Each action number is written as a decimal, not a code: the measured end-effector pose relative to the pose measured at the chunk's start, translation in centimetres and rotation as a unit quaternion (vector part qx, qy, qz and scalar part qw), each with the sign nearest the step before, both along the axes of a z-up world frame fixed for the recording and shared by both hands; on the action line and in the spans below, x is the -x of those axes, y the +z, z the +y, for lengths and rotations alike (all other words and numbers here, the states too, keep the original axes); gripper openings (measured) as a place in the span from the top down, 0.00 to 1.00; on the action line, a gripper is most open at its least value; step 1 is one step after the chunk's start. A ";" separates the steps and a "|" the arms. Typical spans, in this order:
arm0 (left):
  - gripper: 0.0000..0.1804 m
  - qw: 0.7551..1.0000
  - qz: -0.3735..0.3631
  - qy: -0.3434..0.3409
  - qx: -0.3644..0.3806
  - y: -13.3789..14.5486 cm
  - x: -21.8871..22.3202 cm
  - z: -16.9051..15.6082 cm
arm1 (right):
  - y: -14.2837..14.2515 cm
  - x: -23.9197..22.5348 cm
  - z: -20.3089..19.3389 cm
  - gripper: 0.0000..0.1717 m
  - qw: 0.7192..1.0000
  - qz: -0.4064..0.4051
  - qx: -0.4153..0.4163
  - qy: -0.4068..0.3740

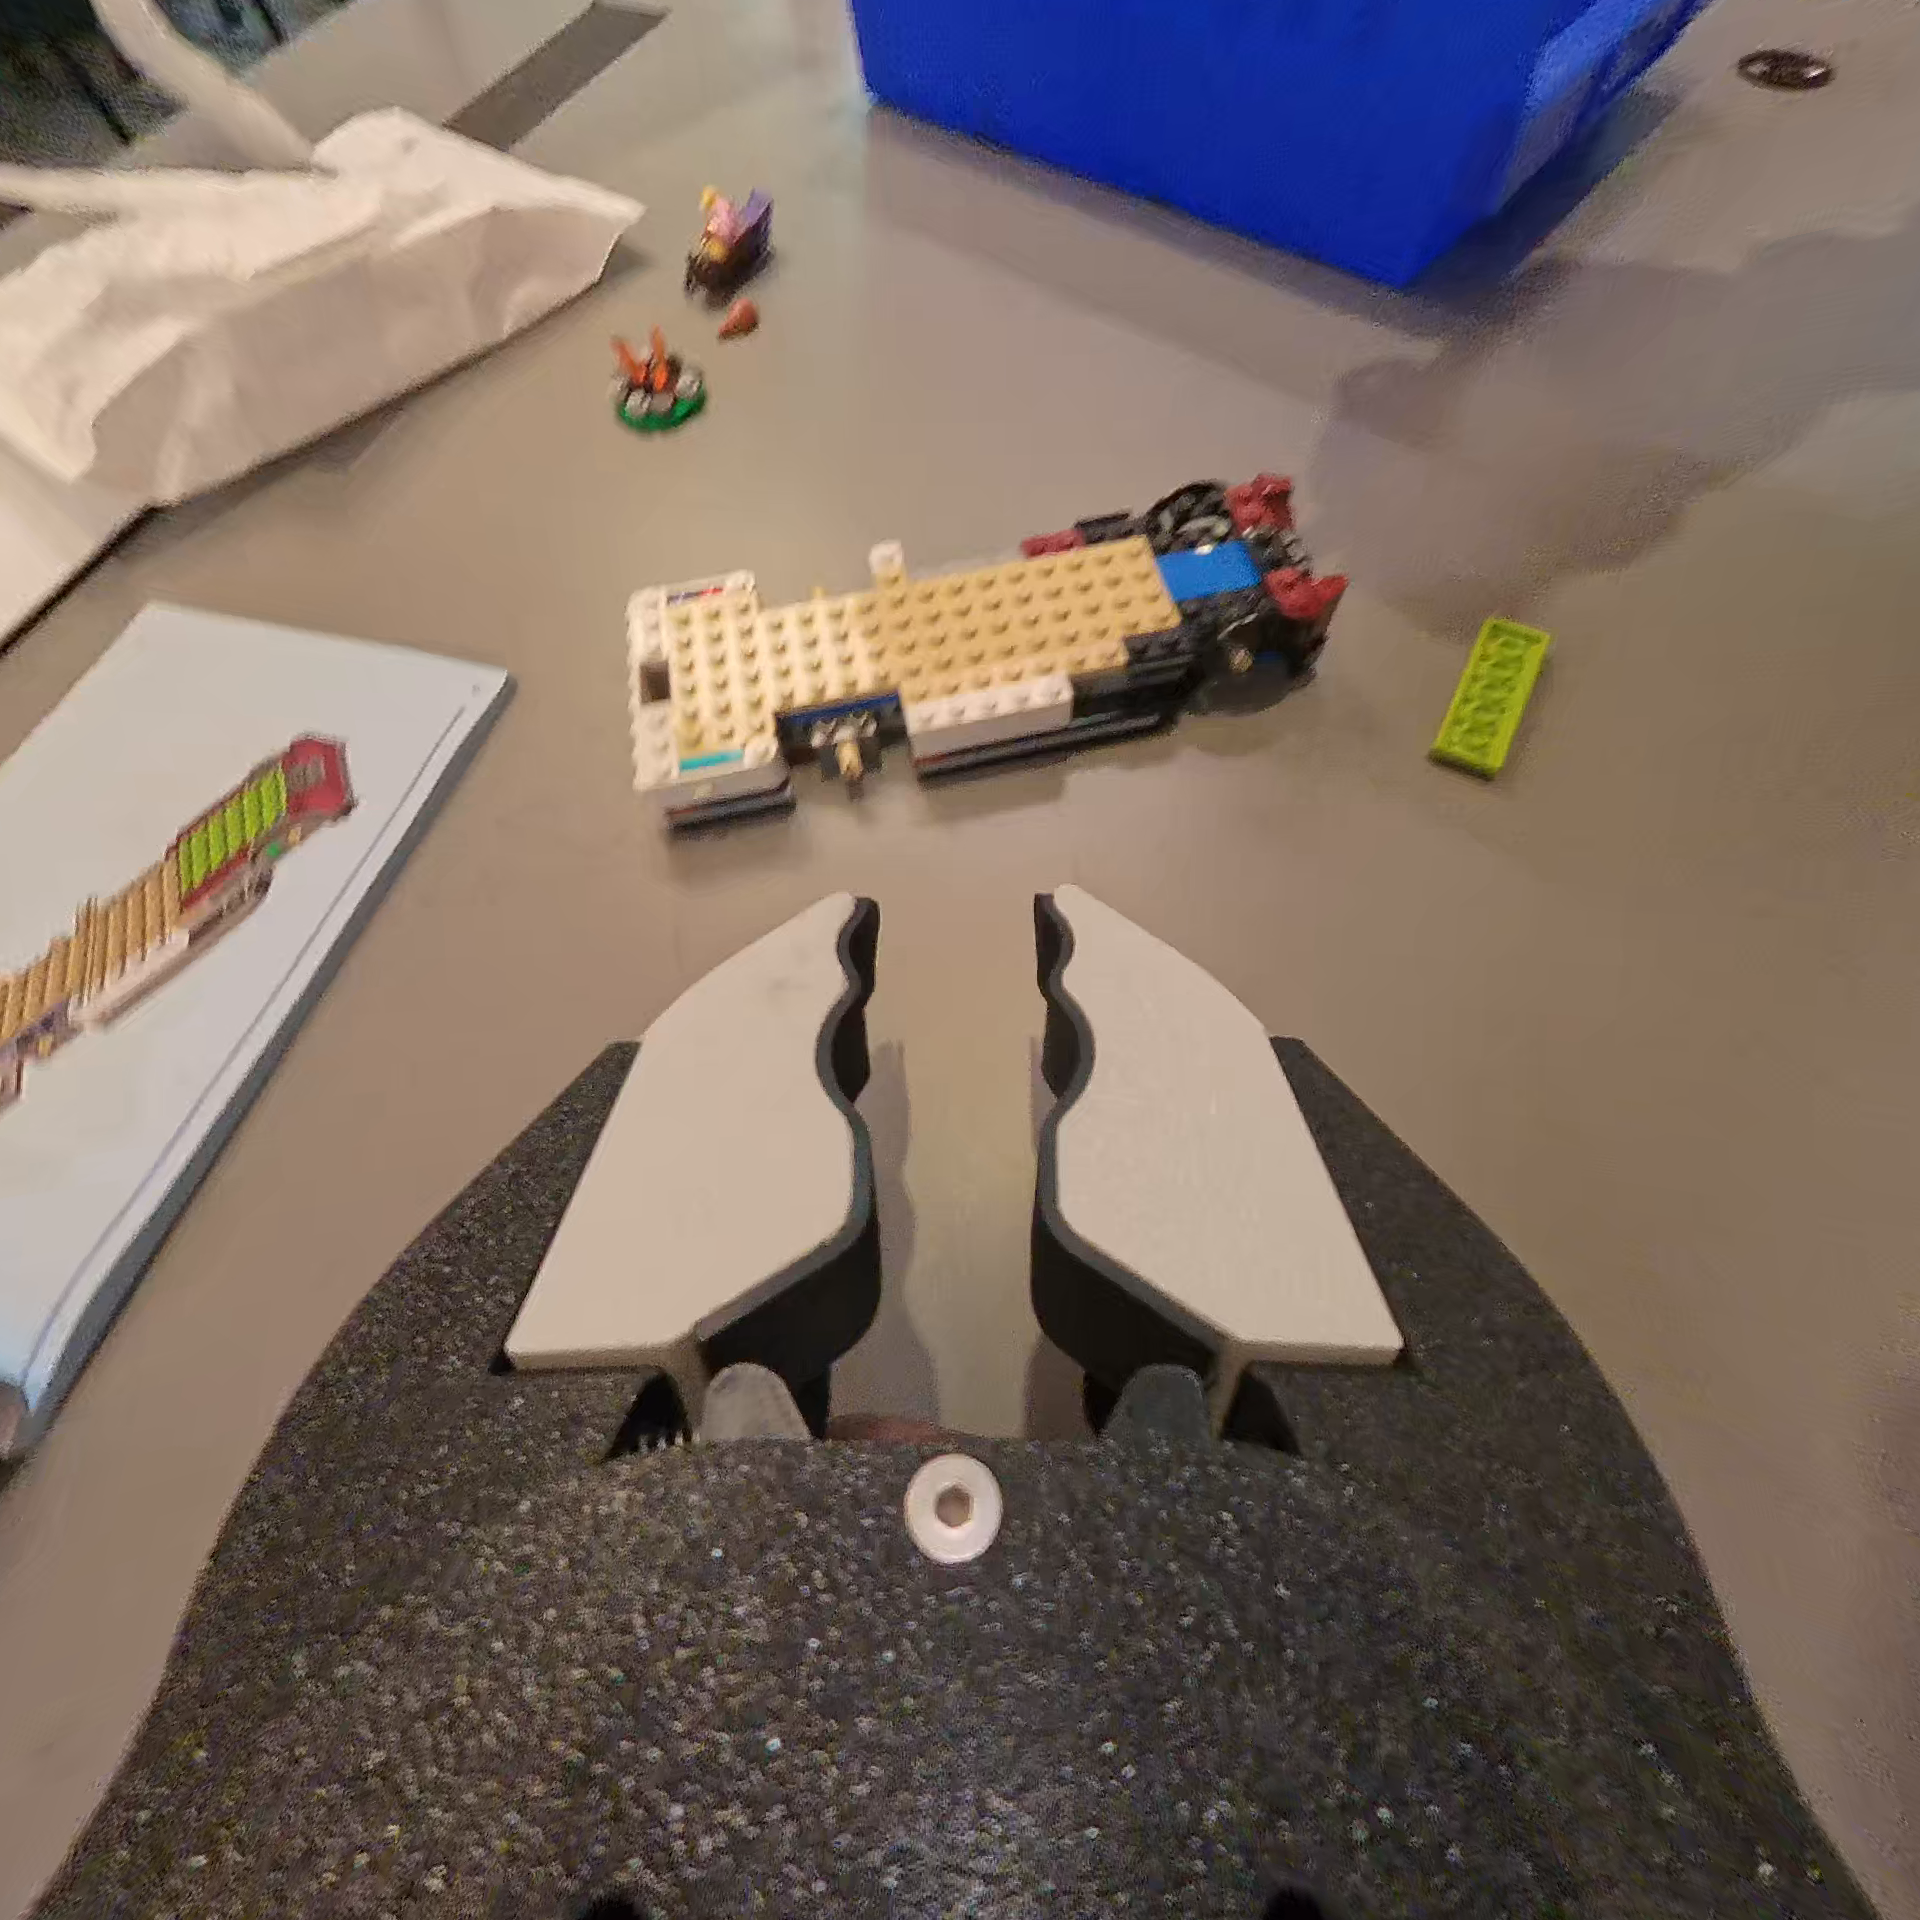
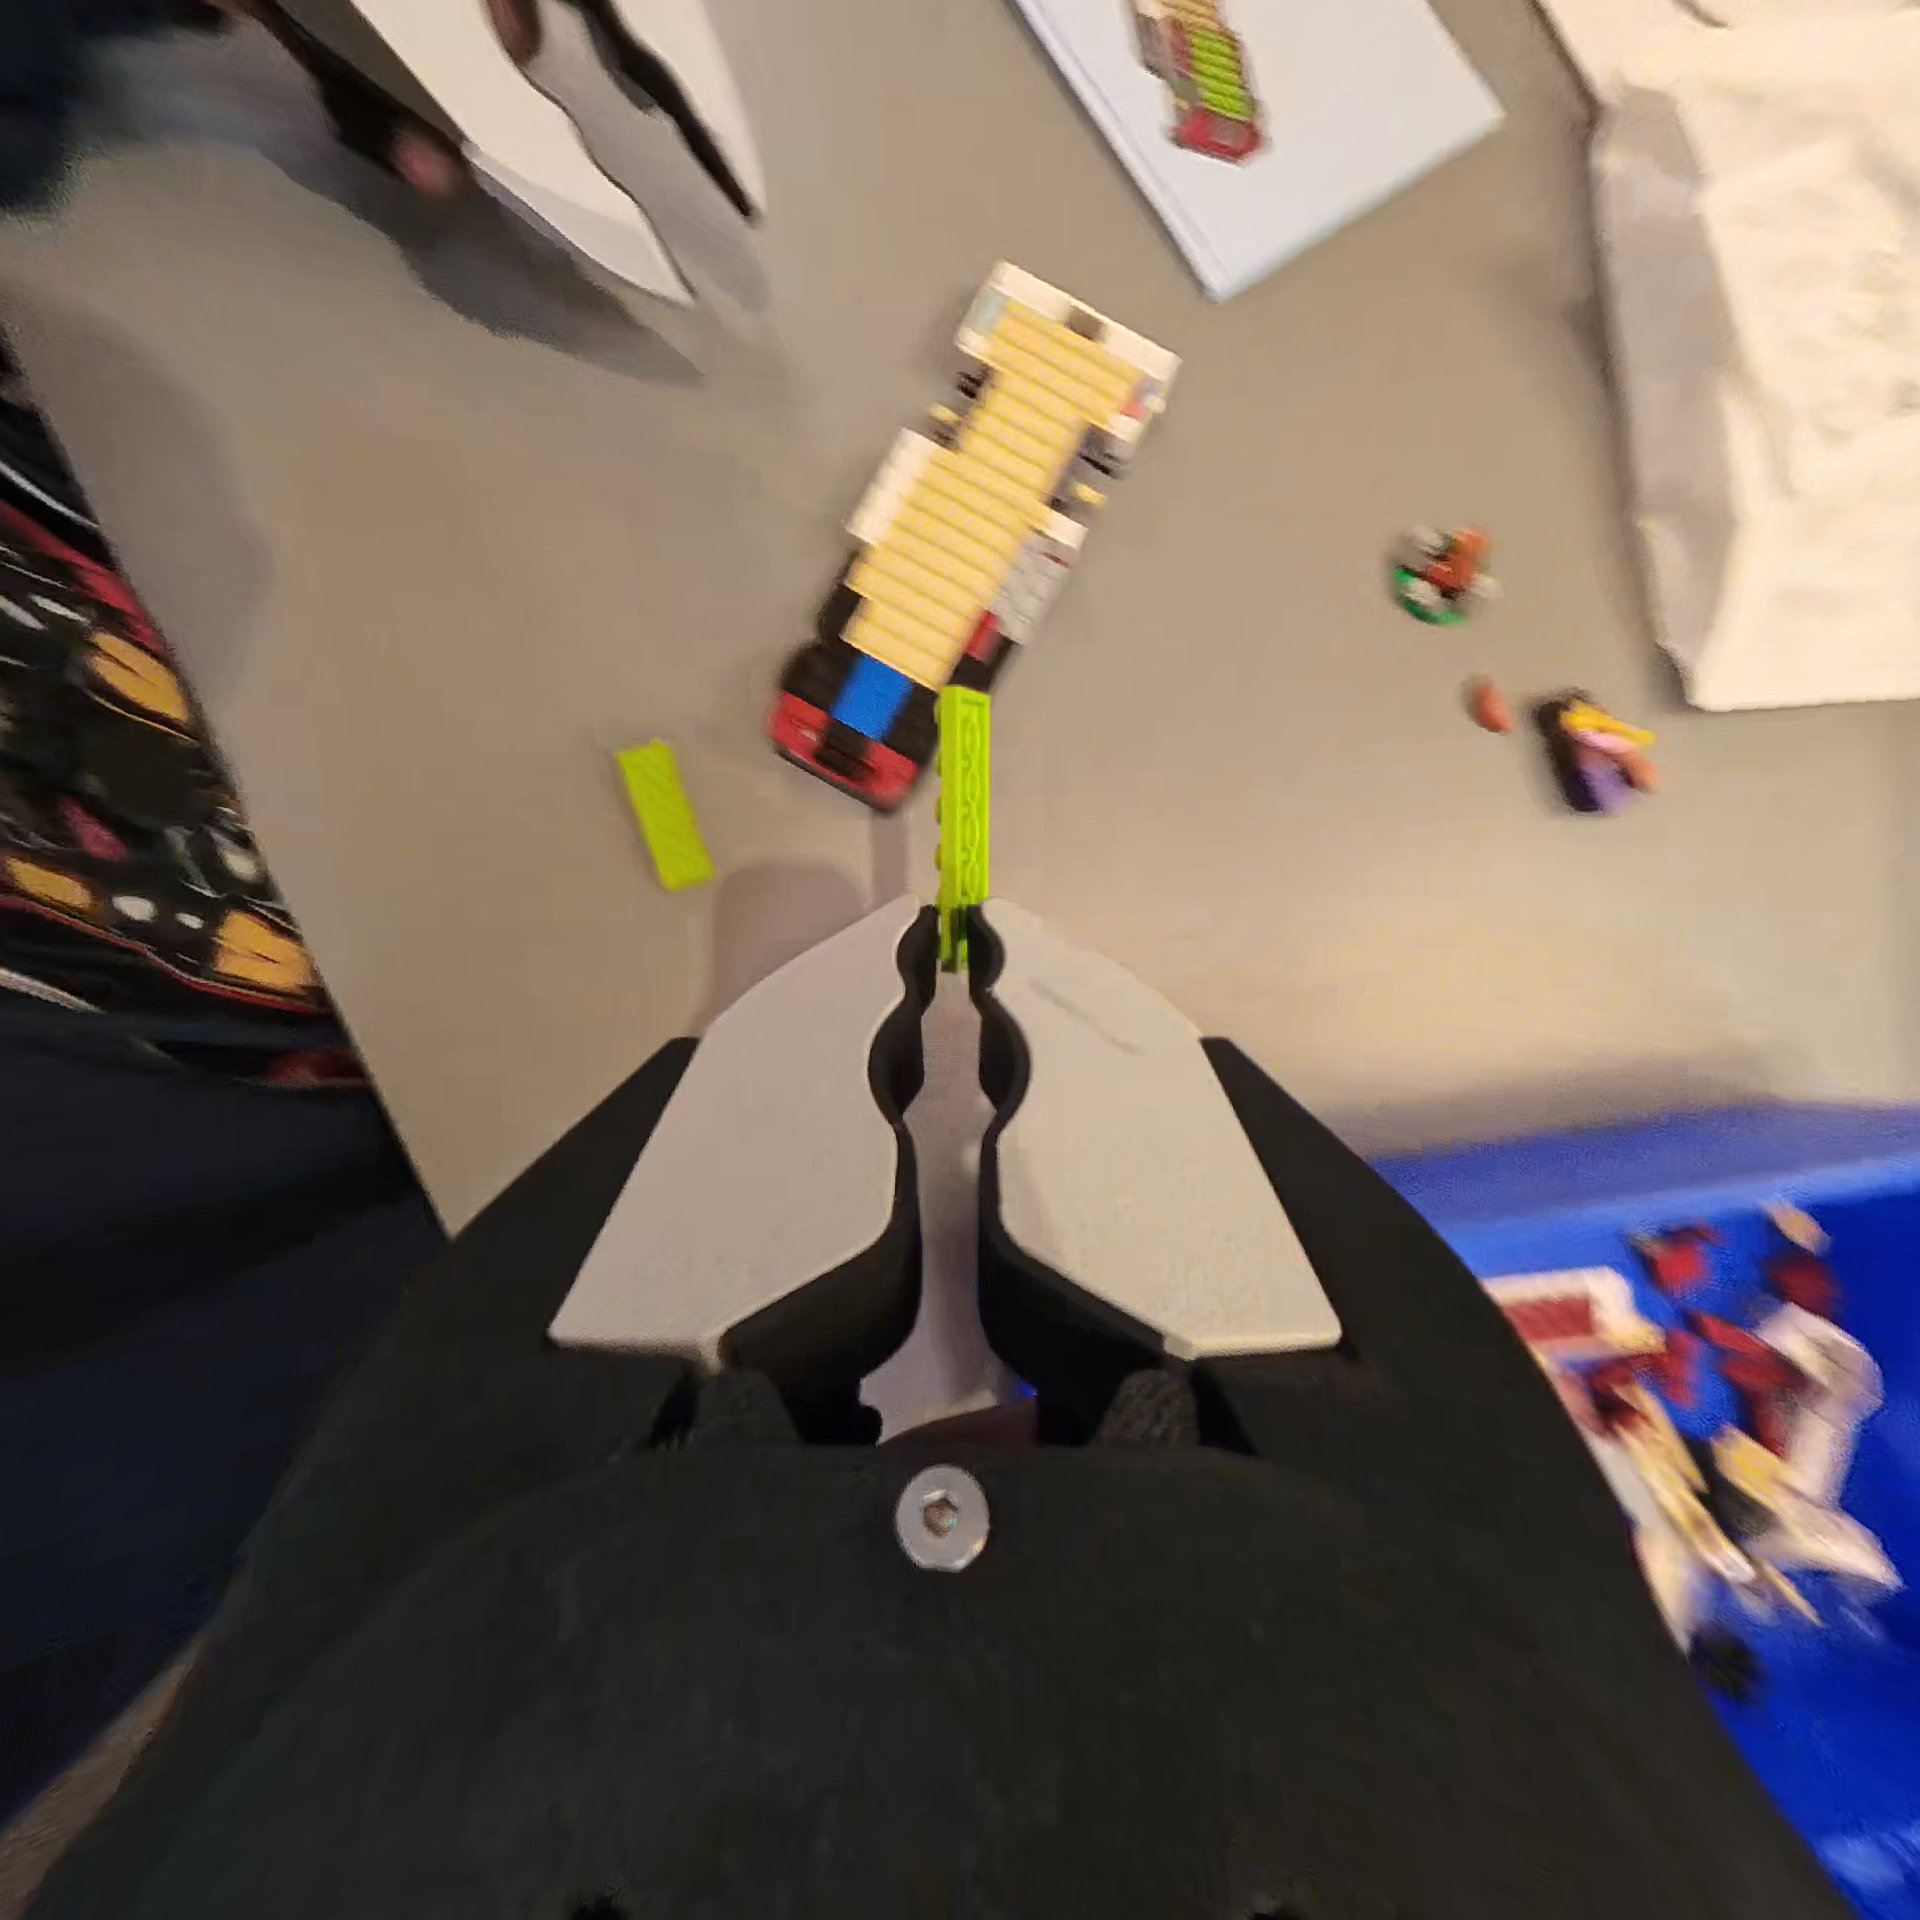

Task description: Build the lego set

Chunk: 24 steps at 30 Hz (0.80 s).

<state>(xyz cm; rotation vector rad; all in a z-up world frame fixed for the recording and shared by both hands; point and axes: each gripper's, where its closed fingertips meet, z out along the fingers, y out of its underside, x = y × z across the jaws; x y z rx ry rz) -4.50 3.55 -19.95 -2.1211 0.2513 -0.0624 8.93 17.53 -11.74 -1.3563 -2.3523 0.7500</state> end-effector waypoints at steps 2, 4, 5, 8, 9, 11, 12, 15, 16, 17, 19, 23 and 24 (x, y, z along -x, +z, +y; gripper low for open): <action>0.82 0.999 0.007 -0.038 -0.019 1.3 -1.4 1.1 | -1.5 0.8 -3.2 0.97 0.999 -0.009 0.043 0.014; 0.80 0.996 0.002 -0.082 -0.033 2.6 -2.8 2.4 | -3.0 1.6 -5.6 0.97 0.995 -0.019 0.089 0.027; 0.79 0.994 -0.006 -0.105 -0.037 3.1 -3.5 3.0 | -3.7 2.1 -6.4 0.97 0.993 -0.023 0.112 0.027; 0.78 0.984 -0.046 -0.171 -0.025 3.3 -5.8 4.4 | -5.1 3.1 -7.8 0.97 0.985 -0.027 0.171 0.023; 0.78 0.981 -0.058 -0.186 -0.017 3.1 -6.3 4.9 | -5.3 3.2 -8.1 0.97 0.982 -0.024 0.188 0.023; 0.81 0.973 -0.085 -0.215 -0.004 2.5 -7.4 5.5 | -5.5 3.5 -8.3 0.97 0.976 -0.017 0.215 0.017; 0.84 0.969 -0.100 -0.226 -0.002 2.3 -7.8 5.7 | -5.5 3.5 -8.2 0.97 0.974 -0.012 0.226 0.013; 0.93 0.958 -0.144 -0.247 0.002 2.2 -8.8 6.4 | -5.9 3.5 -8.0 0.97 0.966 -0.009 0.257 0.005; 0.93 0.956 -0.155 -0.248 0.009 2.0 -8.8 6.7 | -6.2 3.5 -7.7 0.97 0.965 -0.009 0.261 0.002; 0.94 0.954 -0.165 -0.250 0.019 1.8 -8.8 6.9 | -6.4 3.6 -7.3 0.97 0.964 -0.006 0.264 -0.003; 0.97 0.949 -0.192 -0.246 0.047 1.5 -8.7 7.3 | -6.8 3.9 -6.4 0.97 0.962 0.003 0.272 -0.025; 0.97 0.932 -0.266 -0.215 0.121 1.5 -8.0 8.2 | -7.6 4.3 -4.8 0.92 0.974 0.041 0.216 -0.050; 0.97 0.926 -0.279 -0.212 0.139 1.5 -7.9 8.2 | -7.8 4.3 -4.5 0.90 0.979 0.052 0.189 -0.050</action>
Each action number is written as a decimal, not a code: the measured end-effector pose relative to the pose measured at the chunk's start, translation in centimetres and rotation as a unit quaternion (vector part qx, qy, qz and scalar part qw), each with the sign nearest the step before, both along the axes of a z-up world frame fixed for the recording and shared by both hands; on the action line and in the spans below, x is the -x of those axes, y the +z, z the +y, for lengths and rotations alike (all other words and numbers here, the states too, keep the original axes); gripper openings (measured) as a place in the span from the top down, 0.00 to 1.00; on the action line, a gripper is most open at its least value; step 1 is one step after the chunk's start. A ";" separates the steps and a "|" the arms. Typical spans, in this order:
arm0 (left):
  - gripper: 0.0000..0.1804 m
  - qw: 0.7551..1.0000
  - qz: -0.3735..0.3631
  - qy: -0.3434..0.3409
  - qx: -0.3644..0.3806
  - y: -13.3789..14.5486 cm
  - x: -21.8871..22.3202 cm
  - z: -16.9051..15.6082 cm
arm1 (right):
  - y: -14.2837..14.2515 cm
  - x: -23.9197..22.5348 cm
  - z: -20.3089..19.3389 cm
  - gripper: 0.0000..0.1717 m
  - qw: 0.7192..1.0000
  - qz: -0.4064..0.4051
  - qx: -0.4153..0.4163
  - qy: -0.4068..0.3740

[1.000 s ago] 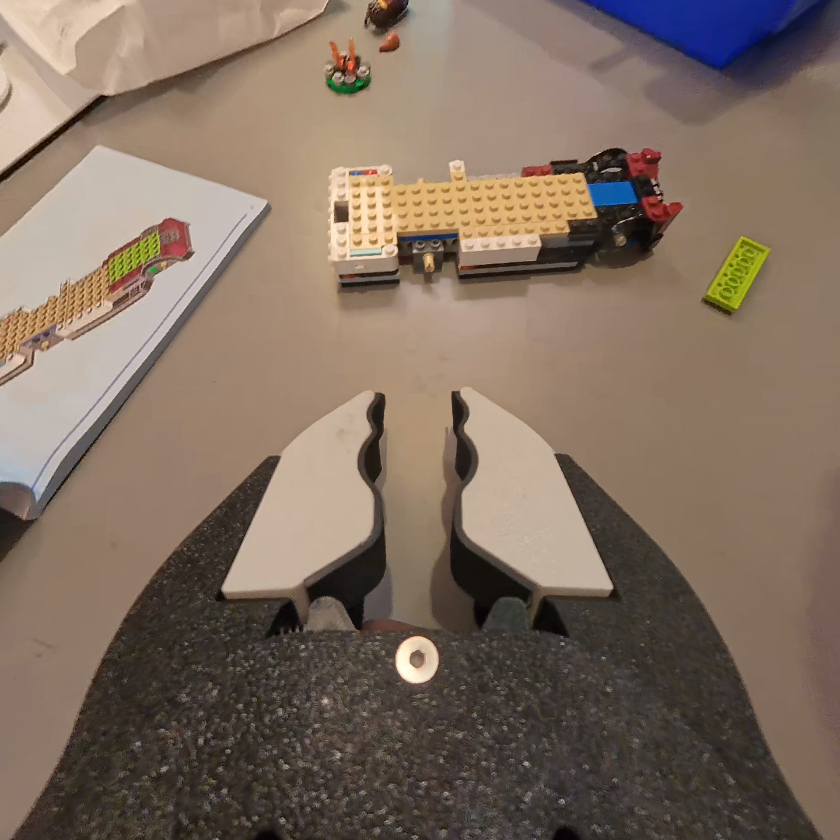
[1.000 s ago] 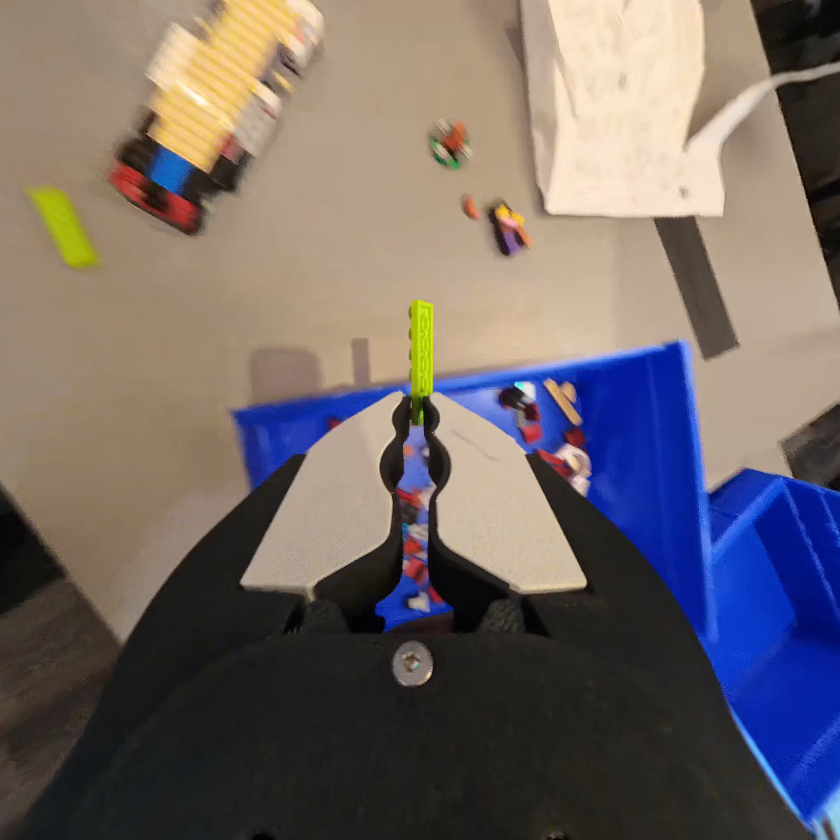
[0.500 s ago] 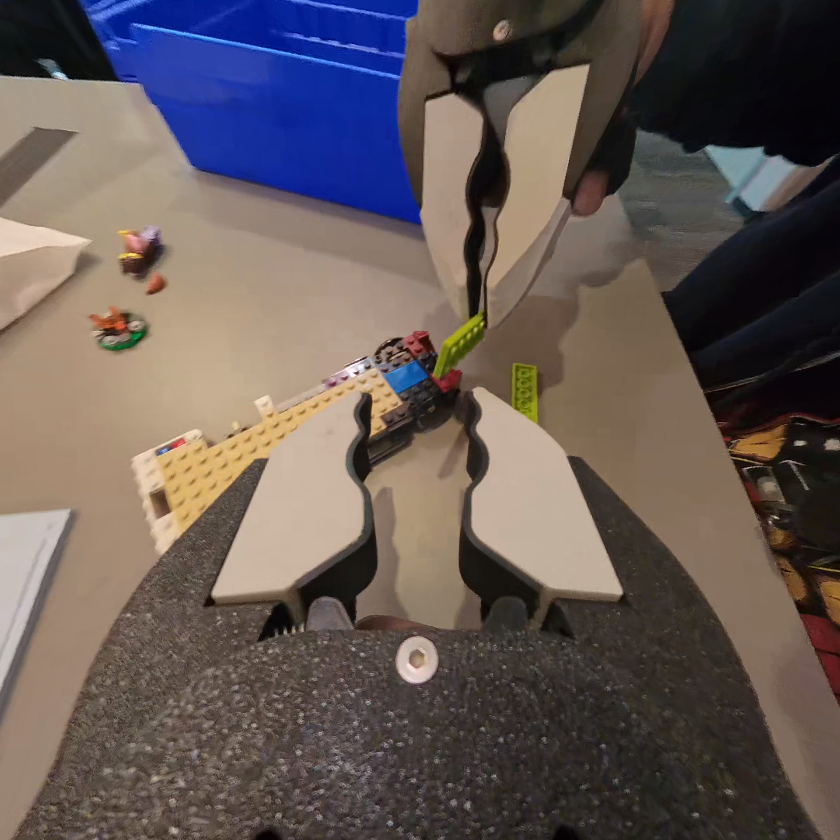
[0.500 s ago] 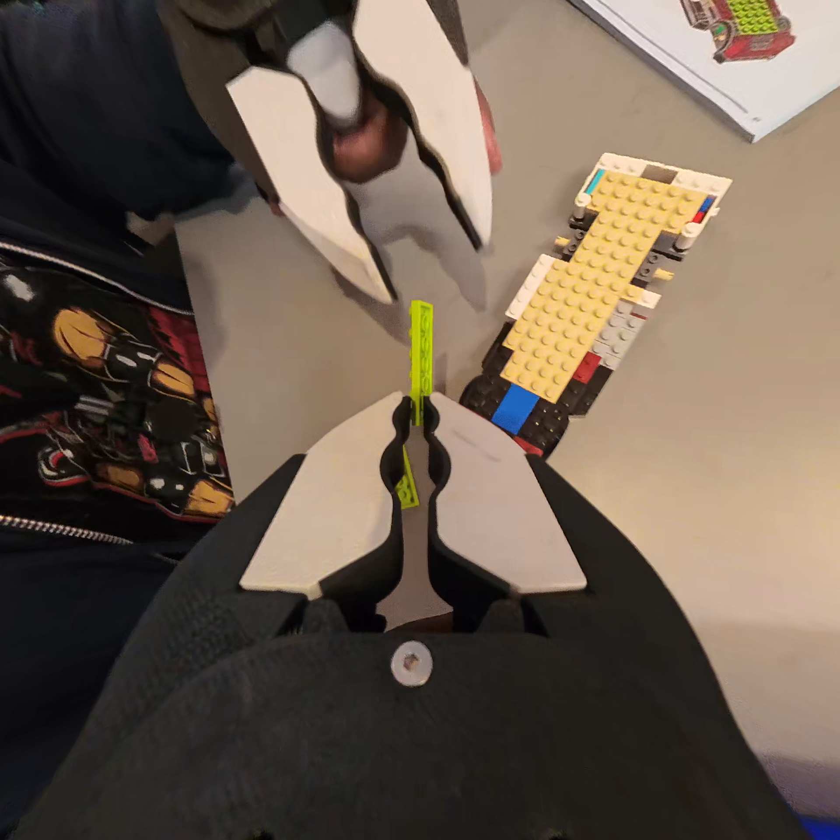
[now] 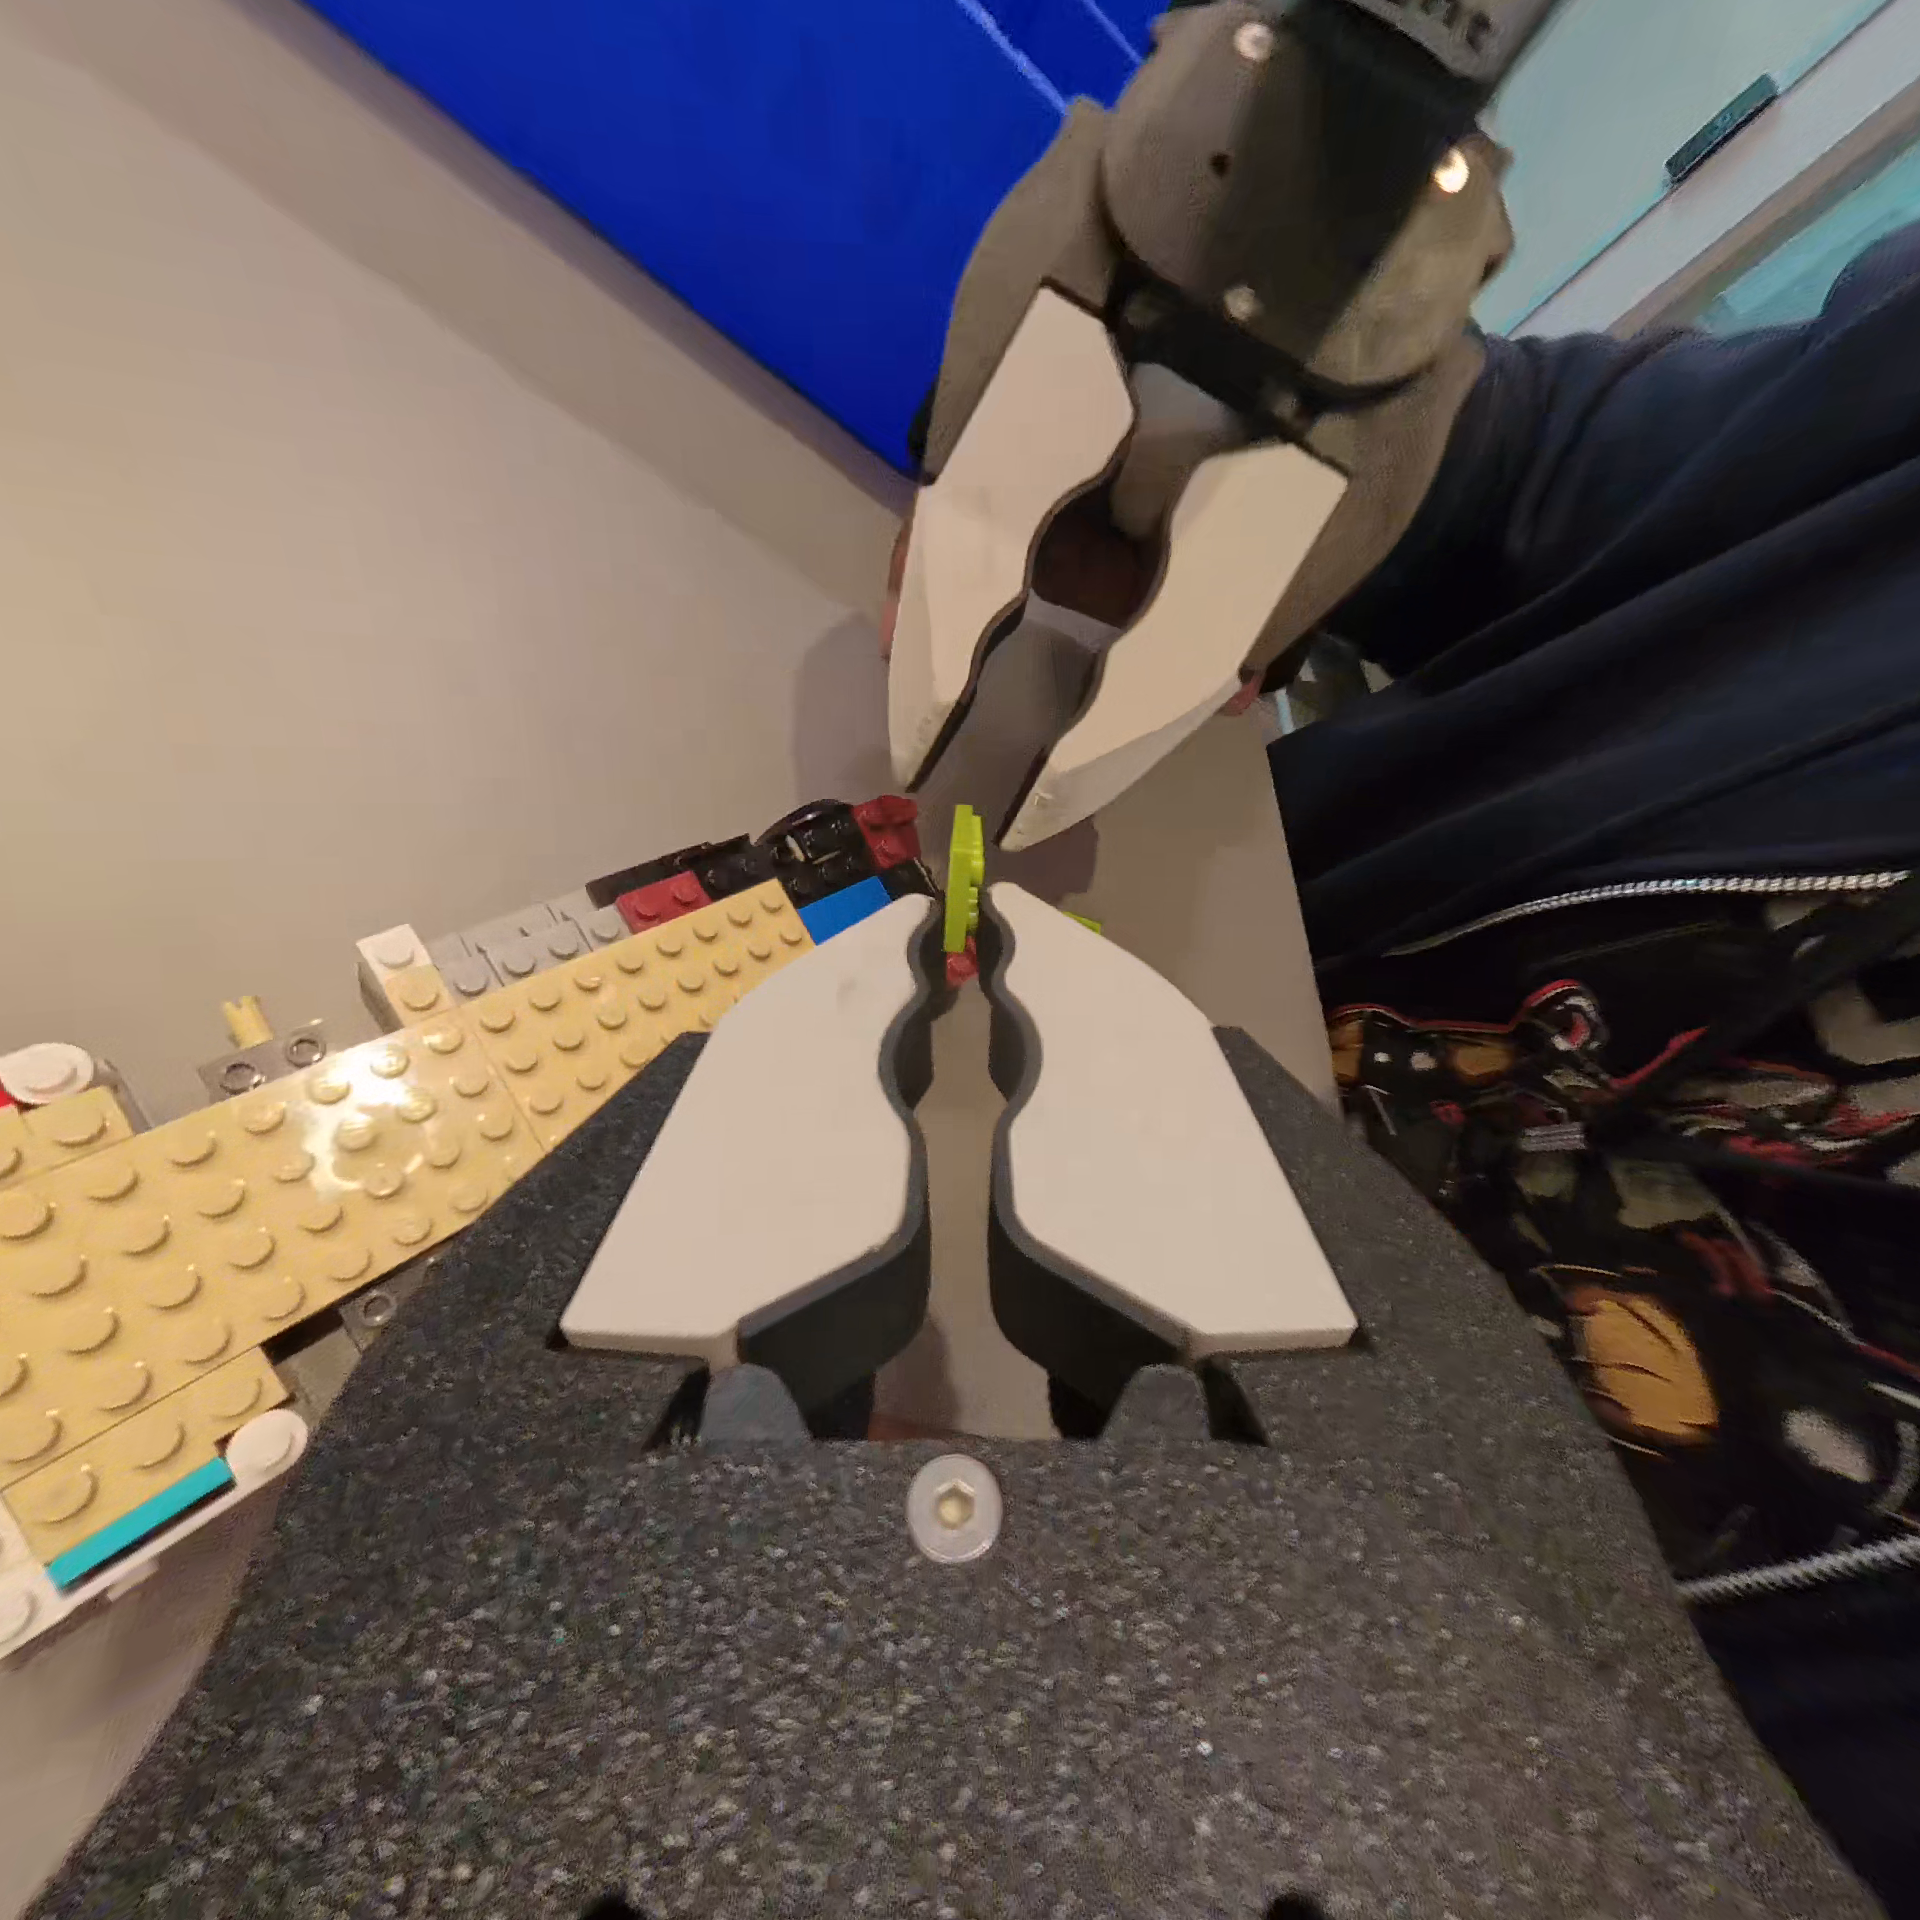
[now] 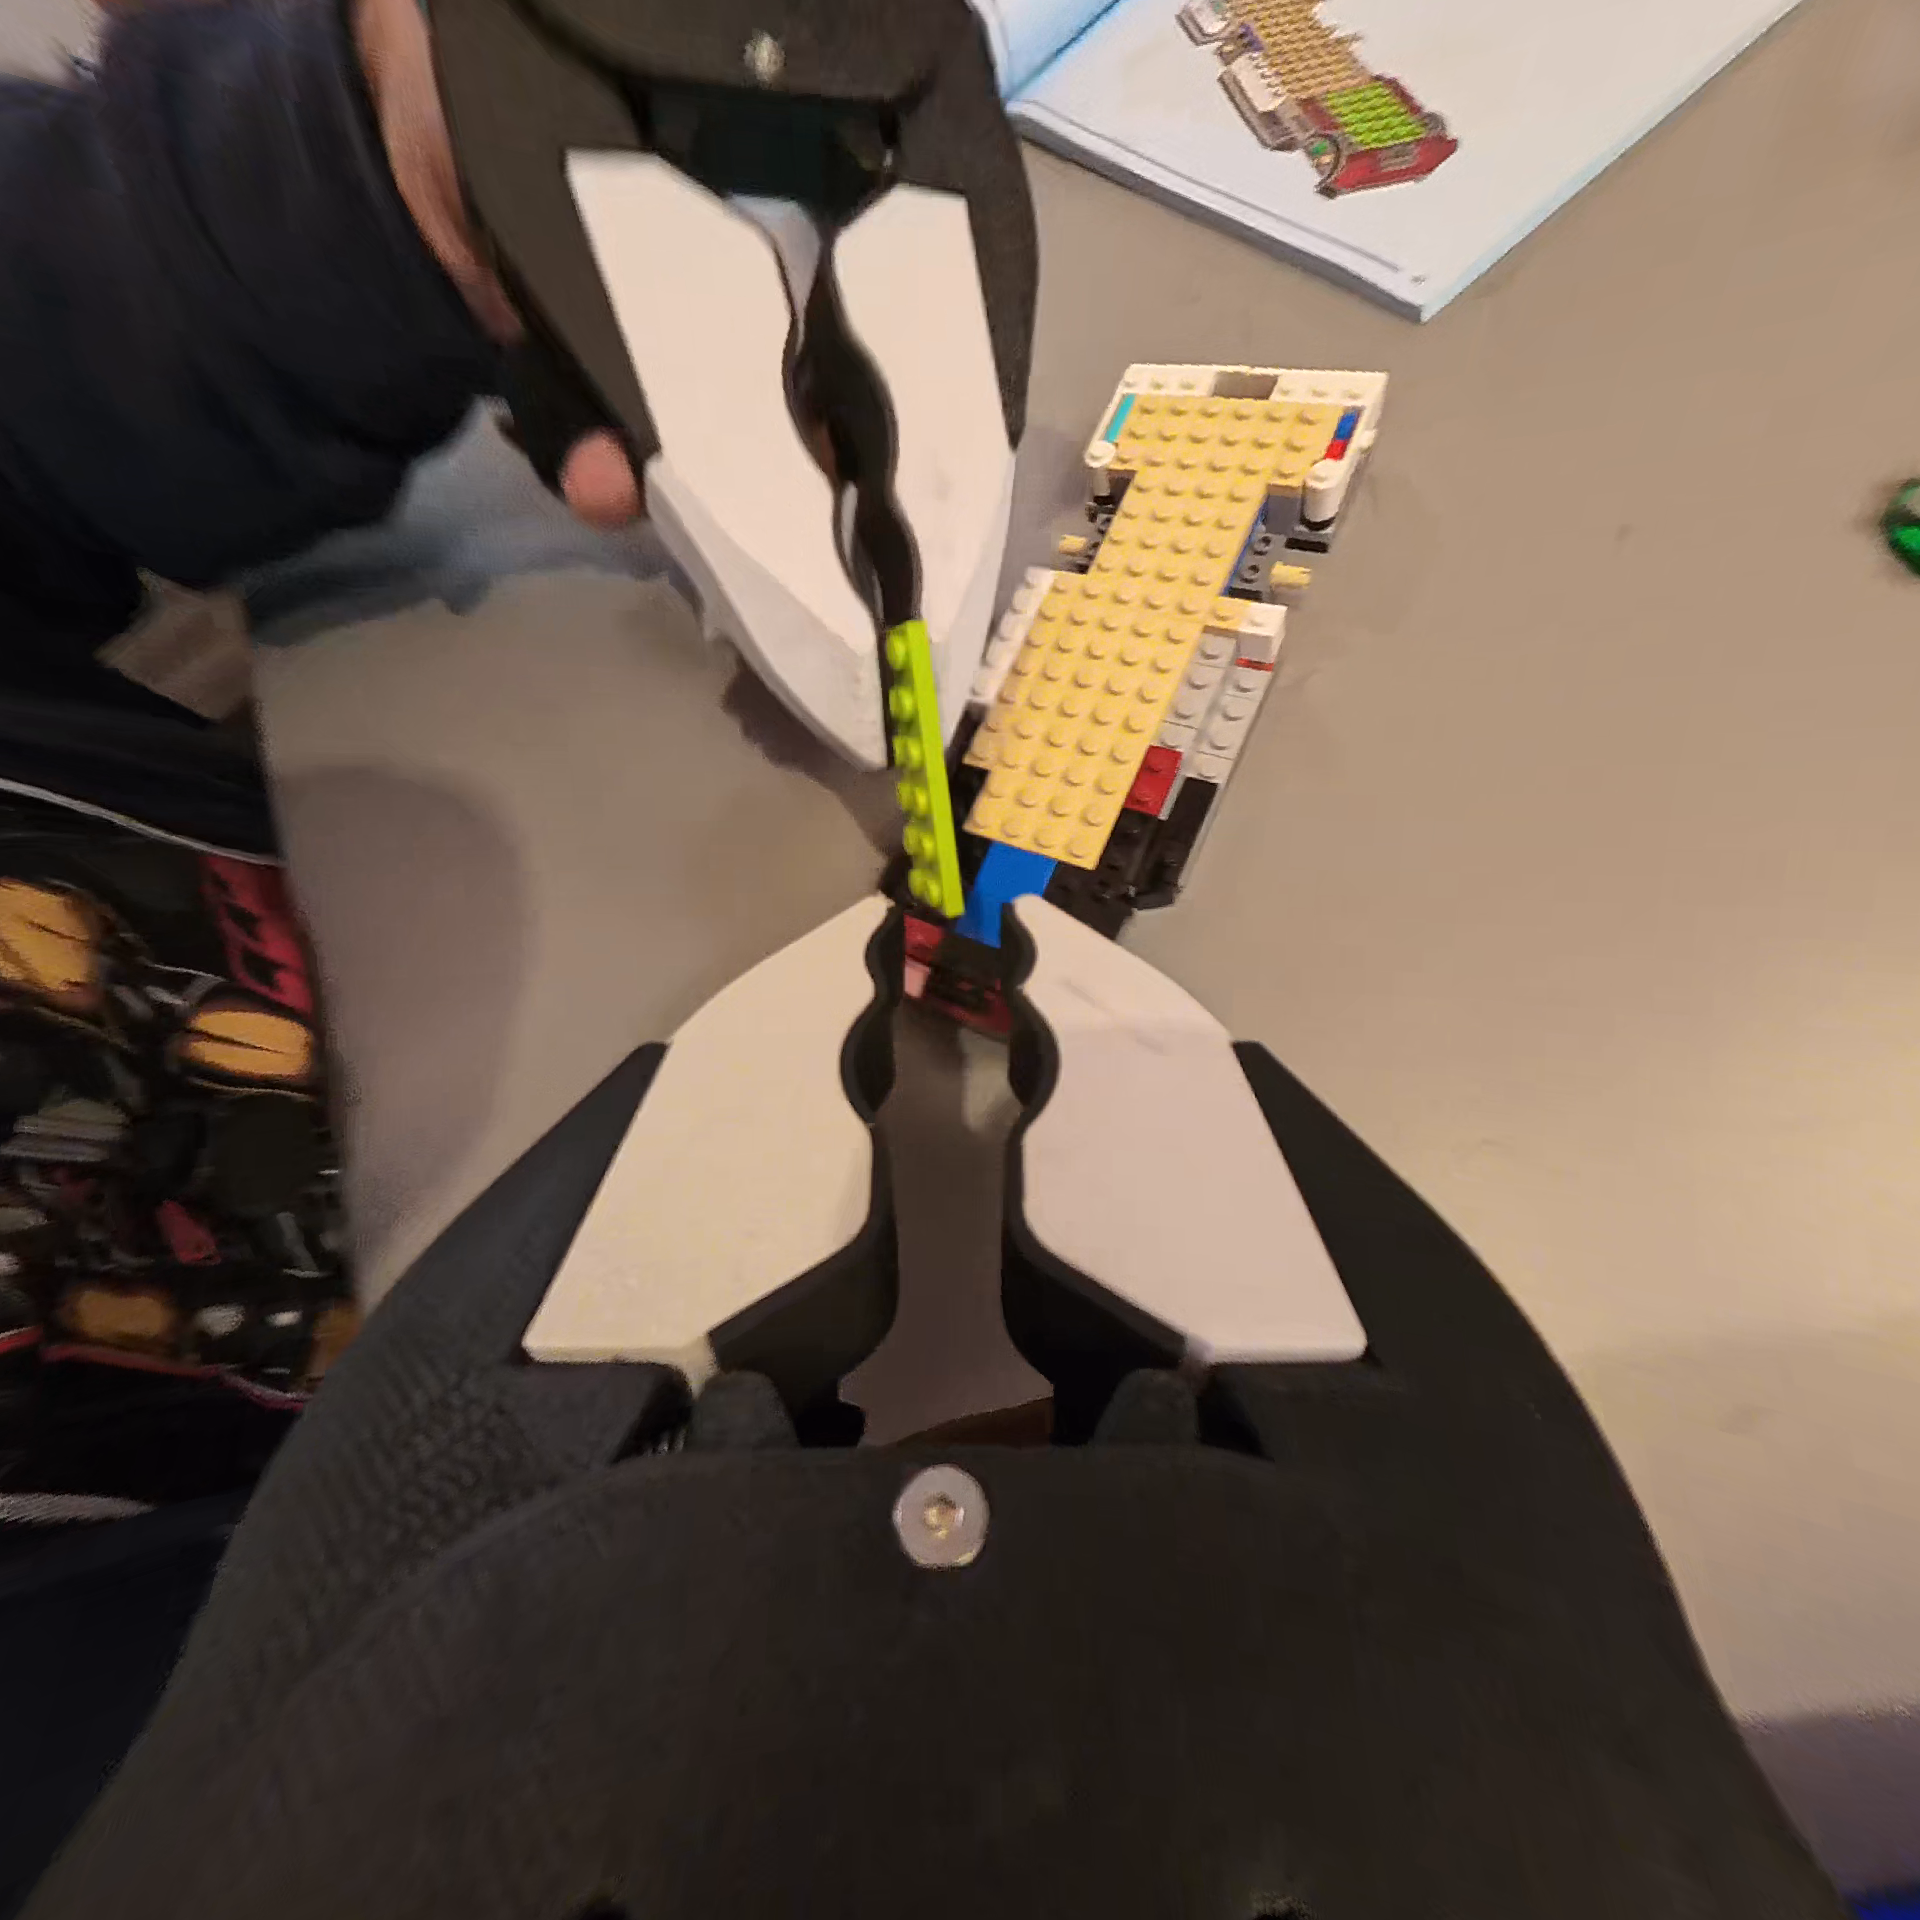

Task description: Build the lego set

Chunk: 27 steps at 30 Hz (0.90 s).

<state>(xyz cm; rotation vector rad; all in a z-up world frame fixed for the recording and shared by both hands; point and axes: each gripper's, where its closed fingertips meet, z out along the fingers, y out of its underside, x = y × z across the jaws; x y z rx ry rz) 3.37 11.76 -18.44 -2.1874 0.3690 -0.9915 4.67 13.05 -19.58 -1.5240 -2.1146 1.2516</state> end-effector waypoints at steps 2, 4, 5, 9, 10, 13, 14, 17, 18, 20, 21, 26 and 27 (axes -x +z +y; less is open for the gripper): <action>0.97 0.999 0.000 -0.002 0.044 -0.3 0.4 0.0 | -0.7 0.1 0.8 0.86 0.998 0.012 -0.062 -0.015; 0.97 0.996 0.022 -0.002 0.084 -1.0 0.8 0.1 | -1.3 0.0 1.2 0.84 0.994 0.020 -0.104 -0.026; 0.97 0.994 0.033 -0.003 0.101 -1.2 0.9 0.1 | -1.5 0.0 1.4 0.84 0.993 0.024 -0.115 -0.030; 0.97 0.987 0.044 -0.005 0.152 -1.9 0.5 0.3 | -2.1 -0.2 1.6 0.83 0.993 0.031 -0.110 -0.036; 0.97 0.986 0.042 -0.002 0.160 -2.0 0.4 0.4 | -2.2 -0.3 1.5 0.83 0.994 0.031 -0.103 -0.037; 0.97 0.984 0.028 0.016 0.174 -2.2 0.3 0.8 | -2.5 -0.6 1.5 0.83 0.994 0.030 -0.100 -0.034; 0.97 0.984 0.024 0.022 0.176 -2.2 0.3 0.9 | -2.6 -0.6 1.4 0.83 0.994 0.031 -0.103 -0.032; 0.93 0.981 0.040 0.040 0.185 -2.7 0.6 1.1 | -3.0 -0.6 1.4 0.83 0.993 0.029 -0.110 -0.028; 0.91 0.979 0.061 0.044 0.187 -3.1 0.9 1.1 | -3.0 -0.6 1.4 0.83 0.993 0.029 -0.110 -0.026; 0.91 0.978 0.091 0.048 0.182 -3.3 1.2 1.0 | -3.1 -0.6 1.4 0.83 0.993 0.029 -0.111 -0.025; 0.90 0.977 0.105 0.054 0.175 -3.3 1.4 1.1 | -3.1 -0.6 1.4 0.83 0.993 0.029 -0.112 -0.024; 0.84 0.967 0.195 0.070 0.148 -2.9 2.6 1.4 | -3.1 -0.6 1.3 0.83 0.993 0.031 -0.112 -0.023; 0.84 0.965 0.208 0.071 0.144 -2.9 2.6 1.4 | -3.1 -0.6 1.3 0.83 0.993 0.030 -0.113 -0.022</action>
